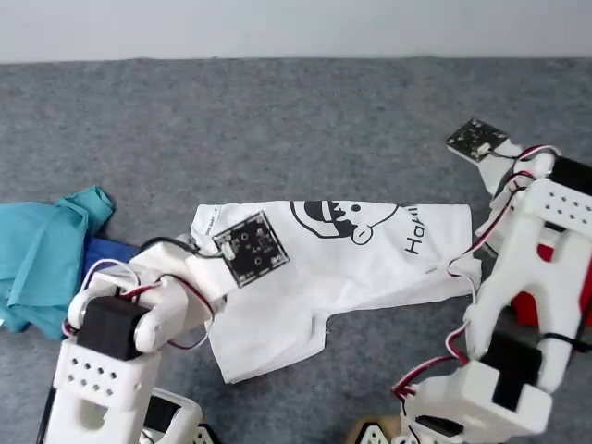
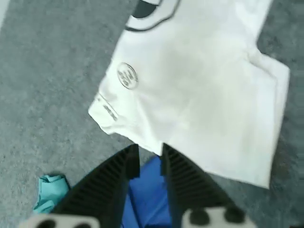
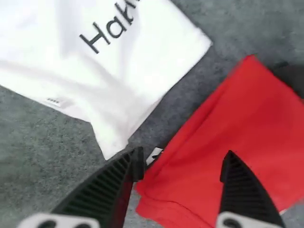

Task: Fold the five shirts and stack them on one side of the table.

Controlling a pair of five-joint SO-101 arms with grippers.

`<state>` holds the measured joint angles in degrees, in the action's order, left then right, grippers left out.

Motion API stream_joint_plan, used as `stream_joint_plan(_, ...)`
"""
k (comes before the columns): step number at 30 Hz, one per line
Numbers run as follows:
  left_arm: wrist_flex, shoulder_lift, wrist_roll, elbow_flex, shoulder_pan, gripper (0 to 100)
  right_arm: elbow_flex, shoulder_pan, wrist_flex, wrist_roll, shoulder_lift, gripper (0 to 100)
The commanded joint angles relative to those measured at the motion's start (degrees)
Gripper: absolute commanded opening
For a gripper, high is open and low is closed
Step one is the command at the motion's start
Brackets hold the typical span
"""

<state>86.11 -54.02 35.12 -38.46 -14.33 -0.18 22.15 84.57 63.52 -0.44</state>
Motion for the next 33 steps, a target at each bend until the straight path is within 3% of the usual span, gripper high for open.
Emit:
stream_joint_plan(1,-9.0,-0.8,-4.0,-2.3,0.3,2,-2.7,-2.4,-2.2,-4.2,-2.9,20.0)
stream_joint_plan(5,-16.9,-0.8,-10.5,-6.5,0.4,1,-2.7,-7.9,-6.5,-9.6,1.5,0.0)
stream_joint_plan(7,-19.2,-1.0,-13.0,-7.6,0.4,1,-2.7,-9.7,-8.4,-12.7,4.8,3.8)
stream_joint_plan(9,-20.3,-1.2,-14.9,-7.9,1.2,1,-3.3,-11.6,-11.9,-16.5,8.5,1.3)
stream_joint_plan(14,-20.9,-1.2,-17.2,-7.8,7.9,1,-9.1,-15.8,-15.7,-26.4,17.2,1.0)
stream_joint_plan(21,-20.7,-1.2,-17.2,-7.8,16.1,1,-17.2,-12.8,-17.7,-29.8,29.8,0.9)
stream_joint_plan(27,-20.8,-1.1,-17.1,-7.5,16.2,1,-21.9,-10.5,-20.9,-30.2,37.9,0.9)
stream_joint_plan(33,-20.6,-1.2,-17.1,-7.5,16.6,1,-36.3,-10.3,-25.4,-30.1,49.1,0.9)
